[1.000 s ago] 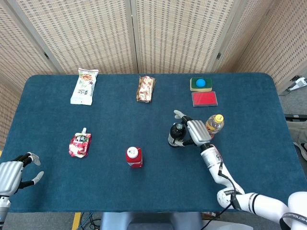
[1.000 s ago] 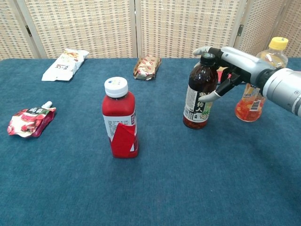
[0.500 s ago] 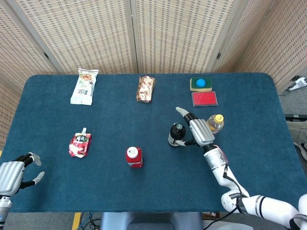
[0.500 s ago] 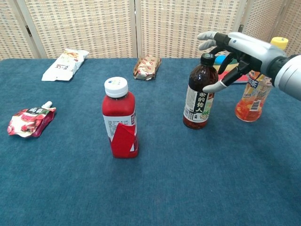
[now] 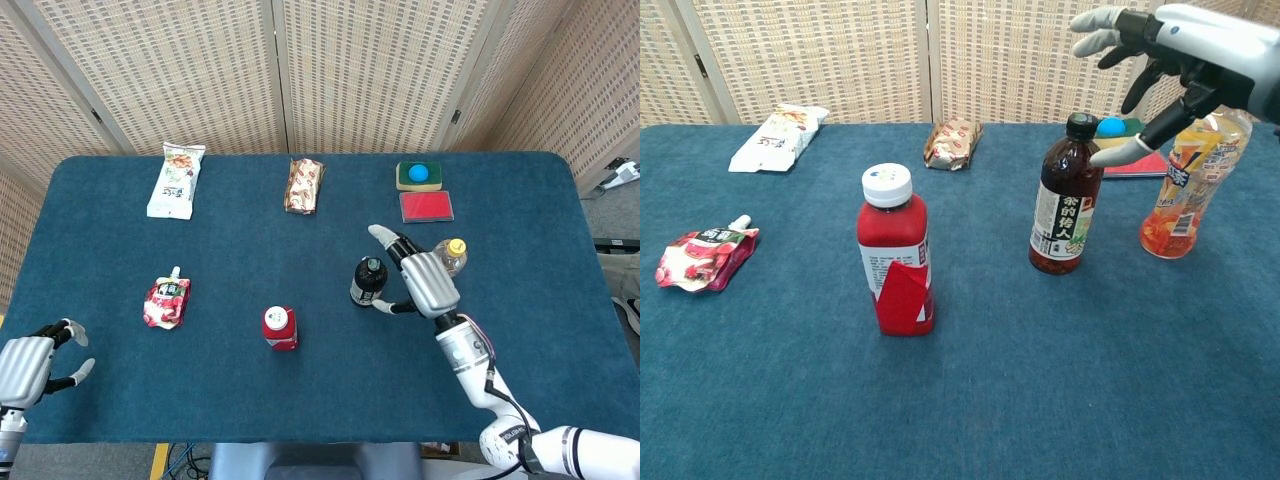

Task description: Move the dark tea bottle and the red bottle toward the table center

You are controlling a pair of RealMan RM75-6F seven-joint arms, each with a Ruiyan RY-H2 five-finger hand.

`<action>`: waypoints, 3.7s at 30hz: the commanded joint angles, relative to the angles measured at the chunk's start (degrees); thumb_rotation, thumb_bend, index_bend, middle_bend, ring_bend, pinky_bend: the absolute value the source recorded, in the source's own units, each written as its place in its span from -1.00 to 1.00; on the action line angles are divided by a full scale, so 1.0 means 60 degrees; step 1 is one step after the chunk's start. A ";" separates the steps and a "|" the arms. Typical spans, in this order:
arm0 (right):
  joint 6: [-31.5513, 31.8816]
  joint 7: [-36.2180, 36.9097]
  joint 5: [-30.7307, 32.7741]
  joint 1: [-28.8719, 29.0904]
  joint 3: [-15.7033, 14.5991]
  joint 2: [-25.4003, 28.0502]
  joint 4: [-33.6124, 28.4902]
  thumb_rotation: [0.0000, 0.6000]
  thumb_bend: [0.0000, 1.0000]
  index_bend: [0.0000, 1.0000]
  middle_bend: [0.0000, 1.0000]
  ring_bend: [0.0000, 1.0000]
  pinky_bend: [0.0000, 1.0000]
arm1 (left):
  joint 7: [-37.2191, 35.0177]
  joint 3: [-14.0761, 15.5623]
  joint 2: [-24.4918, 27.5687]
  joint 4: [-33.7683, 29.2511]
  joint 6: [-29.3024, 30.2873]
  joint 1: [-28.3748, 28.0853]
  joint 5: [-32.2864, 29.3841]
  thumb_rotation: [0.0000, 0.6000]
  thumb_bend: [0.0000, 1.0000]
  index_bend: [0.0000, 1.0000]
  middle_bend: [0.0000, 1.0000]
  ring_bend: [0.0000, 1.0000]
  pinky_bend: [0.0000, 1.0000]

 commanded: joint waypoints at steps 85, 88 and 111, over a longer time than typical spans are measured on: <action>0.5066 0.3555 -0.5077 -0.5170 -0.3030 0.4130 0.0516 1.00 -1.00 -0.17 -0.10 -0.32 -0.13 | -0.1192 -0.0775 -0.2755 -0.1368 -0.3722 -0.3410 -0.0927 1.00 -0.71 -0.82 -0.90 -0.78 -0.28; 0.5082 0.3583 -0.5100 -0.5189 -0.3021 0.4140 0.0516 1.00 -1.00 -0.17 -0.10 -0.32 -0.13 | -0.0903 -0.0875 -0.2903 -0.1424 -0.3836 -0.3560 -0.1190 1.00 -0.71 -0.82 -0.90 -0.78 -0.29; 0.4919 0.3602 -0.5099 -0.5202 -0.2947 0.4124 0.0524 1.00 -1.00 -0.17 -0.10 -0.32 -0.13 | 0.0147 -0.1341 -0.3762 -0.1287 -0.4580 -0.4436 -0.3089 1.00 -0.71 -0.81 -0.90 -0.78 -0.35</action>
